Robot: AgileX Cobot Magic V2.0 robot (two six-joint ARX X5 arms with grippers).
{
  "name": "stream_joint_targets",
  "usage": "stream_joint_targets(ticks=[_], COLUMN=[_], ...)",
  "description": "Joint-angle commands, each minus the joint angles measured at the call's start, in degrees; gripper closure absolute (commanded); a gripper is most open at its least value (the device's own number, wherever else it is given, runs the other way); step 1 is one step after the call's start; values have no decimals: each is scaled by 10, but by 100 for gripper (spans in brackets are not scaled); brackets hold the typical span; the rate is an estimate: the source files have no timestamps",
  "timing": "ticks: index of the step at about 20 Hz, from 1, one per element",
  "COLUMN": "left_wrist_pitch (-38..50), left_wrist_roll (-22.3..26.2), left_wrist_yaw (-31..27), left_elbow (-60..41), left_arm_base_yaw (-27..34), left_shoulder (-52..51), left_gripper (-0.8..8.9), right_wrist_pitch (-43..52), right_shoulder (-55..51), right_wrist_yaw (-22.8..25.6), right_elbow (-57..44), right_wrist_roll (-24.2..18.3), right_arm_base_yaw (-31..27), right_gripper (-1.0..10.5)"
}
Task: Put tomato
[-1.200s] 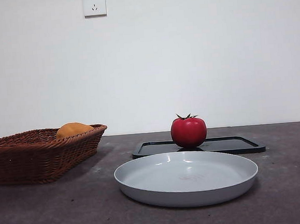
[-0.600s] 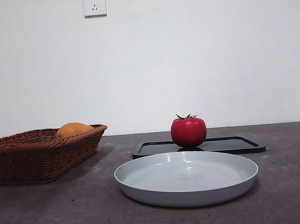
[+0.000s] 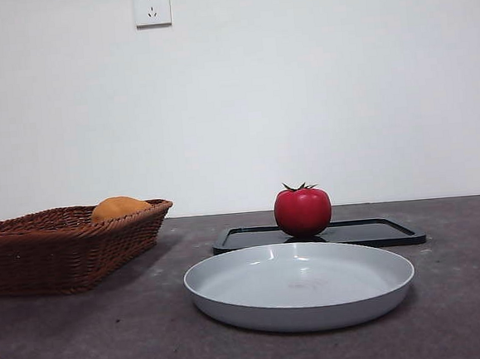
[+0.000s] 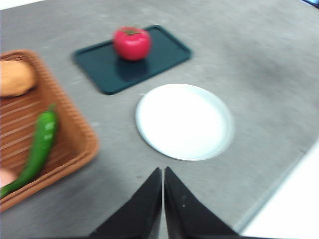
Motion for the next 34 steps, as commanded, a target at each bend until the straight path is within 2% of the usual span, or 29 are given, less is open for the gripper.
stream_joint_targets(ticks=[1,5,10,13,15,17,24,34], left_wrist_pitch=[29,166,363,464,498,498,489,388], left_wrist_roll=[15,65,40,22,-6,-25,-29,15], left_wrist_yaw=[-2,-2,-2,-2,-2,-2,-2,0], left_elbow=[-4,-63,-232,-343,-405,-446,-508,-508], left_arm_base_yaw=[52,202,353,411,436,450,453,446], left_shoulder=[1,-16,-74,-136,-181,-216,-261,-297], left_gripper=[807,807,807,807,807,807,807,807], right_wrist_pitch=[6,6,6,6,6,6,6,6], right_shoulder=[3,3,3,2,3,2,3,2], right_wrist_yaw=[3,2,2,3,3,3,3,3], right_elbow=[5,5,5,5,5,5,5,5], right_wrist_roll=[6,6,6,6,6,6,6,6], right_arm_base_yaw=[6,6,6,6,6,6,6,6], right_gripper=[928,928,928,928,928,928,928,928])
